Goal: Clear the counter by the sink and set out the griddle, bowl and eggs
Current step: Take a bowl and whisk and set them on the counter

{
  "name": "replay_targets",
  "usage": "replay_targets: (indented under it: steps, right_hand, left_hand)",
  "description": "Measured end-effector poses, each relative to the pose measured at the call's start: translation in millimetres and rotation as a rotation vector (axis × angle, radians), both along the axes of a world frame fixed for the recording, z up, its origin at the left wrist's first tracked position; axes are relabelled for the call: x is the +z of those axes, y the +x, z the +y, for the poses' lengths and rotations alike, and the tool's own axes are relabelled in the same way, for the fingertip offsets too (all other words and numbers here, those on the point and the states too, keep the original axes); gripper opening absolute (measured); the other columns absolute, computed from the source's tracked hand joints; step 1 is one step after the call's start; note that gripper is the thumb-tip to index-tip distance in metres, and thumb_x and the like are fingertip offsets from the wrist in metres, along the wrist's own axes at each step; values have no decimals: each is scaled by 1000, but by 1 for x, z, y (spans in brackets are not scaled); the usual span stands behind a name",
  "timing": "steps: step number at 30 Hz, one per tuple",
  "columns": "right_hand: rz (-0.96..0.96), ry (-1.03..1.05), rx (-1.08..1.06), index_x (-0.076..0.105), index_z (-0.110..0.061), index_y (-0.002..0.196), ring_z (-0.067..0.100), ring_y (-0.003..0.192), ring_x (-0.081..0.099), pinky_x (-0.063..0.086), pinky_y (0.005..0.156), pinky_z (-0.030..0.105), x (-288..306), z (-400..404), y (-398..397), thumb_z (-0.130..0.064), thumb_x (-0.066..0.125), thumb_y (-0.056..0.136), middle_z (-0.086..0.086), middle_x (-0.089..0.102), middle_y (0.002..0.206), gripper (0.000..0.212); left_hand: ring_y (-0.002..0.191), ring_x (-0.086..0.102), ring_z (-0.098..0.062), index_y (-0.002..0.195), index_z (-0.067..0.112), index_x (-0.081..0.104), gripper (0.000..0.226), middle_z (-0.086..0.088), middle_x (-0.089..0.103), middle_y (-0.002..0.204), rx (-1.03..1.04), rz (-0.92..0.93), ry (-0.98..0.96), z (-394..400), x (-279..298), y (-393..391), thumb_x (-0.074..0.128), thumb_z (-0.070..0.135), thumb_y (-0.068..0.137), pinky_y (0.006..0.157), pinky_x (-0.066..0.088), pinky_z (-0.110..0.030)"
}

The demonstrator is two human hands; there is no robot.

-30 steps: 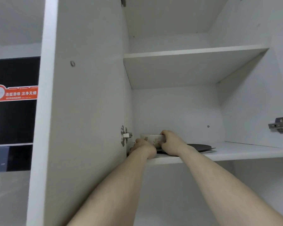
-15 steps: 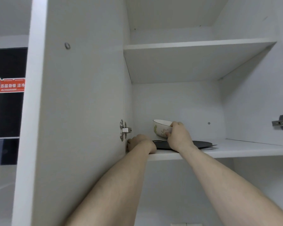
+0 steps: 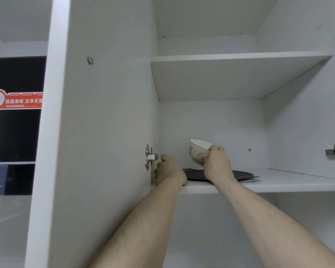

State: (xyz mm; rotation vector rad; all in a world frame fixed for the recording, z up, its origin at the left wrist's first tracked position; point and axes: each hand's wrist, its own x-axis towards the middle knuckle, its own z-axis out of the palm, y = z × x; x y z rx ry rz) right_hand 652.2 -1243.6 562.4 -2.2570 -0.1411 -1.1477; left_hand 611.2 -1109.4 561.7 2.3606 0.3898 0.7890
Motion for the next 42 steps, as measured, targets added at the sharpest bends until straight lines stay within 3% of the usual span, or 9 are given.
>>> replay_targets:
  steps: [5,10,17,21,24,29,32,38,42]
  right_hand:
    - [-42,52,22,49,-5,121,46,104,59,46,78,42,3,-3,-4,-3,56,96,16,46,126,27]
    - [-153,88,46,50,-7,111,45,96,58,44,73,43,4,-5,-17,-13,52,102,15,48,120,11]
    - [-303,394,114,56,-8,110,25,88,45,28,72,31,-6,-13,-53,-23,54,103,14,54,114,16]
    - [-347,411,150,60,-11,105,19,85,49,45,78,38,-22,-23,-80,-29,58,101,9,58,106,19]
    - [-379,418,210,64,-13,101,13,85,53,49,83,34,-42,-24,-111,-25,62,100,7,60,104,13]
    - [-410,505,243,64,-13,94,1,80,60,48,73,14,-91,-13,-171,-20,64,99,8,61,99,8]
    - [-417,581,269,63,-12,95,-6,81,60,44,73,5,-124,-3,-211,-11,64,98,7,57,99,4]
    - [-313,595,283,64,-2,101,-7,90,63,49,83,6,-218,21,-278,-6,64,98,8,56,103,5]
    - [-124,548,317,64,-11,100,4,96,66,55,91,21,-289,45,-305,-10,65,98,4,58,102,3]
  left_hand:
    - [116,63,-35,127,11,34,40,-14,53,134,-2,-214,4,-3,-2,-11,54,0,94,81,48,-39]
    - [107,66,-33,122,14,39,30,-7,54,127,-23,-375,-19,-11,-7,-31,47,-1,97,70,43,-39]
    - [107,65,-30,131,17,43,39,0,49,136,-165,-514,-64,-11,-26,-66,48,-1,97,72,42,-34]
    - [111,64,-26,133,17,47,36,2,51,136,-304,-625,-61,-10,-43,-92,42,1,100,78,45,-36]
    - [117,62,-19,133,14,48,33,1,51,134,-437,-653,-103,-7,-61,-115,41,1,102,83,44,-29]
    - [113,51,2,128,9,51,36,0,55,123,-570,-676,-112,7,-102,-165,41,-7,99,75,39,-4]
    - [96,50,-7,129,15,51,30,4,55,115,-606,-634,-82,22,-130,-197,44,3,102,77,42,-26]
    - [102,54,1,135,27,47,28,16,55,113,-675,-388,-86,71,-204,-265,43,23,108,80,44,-14]
    - [91,56,-1,136,26,47,28,14,56,110,-626,-261,-45,122,-260,-298,43,24,108,76,44,-15]
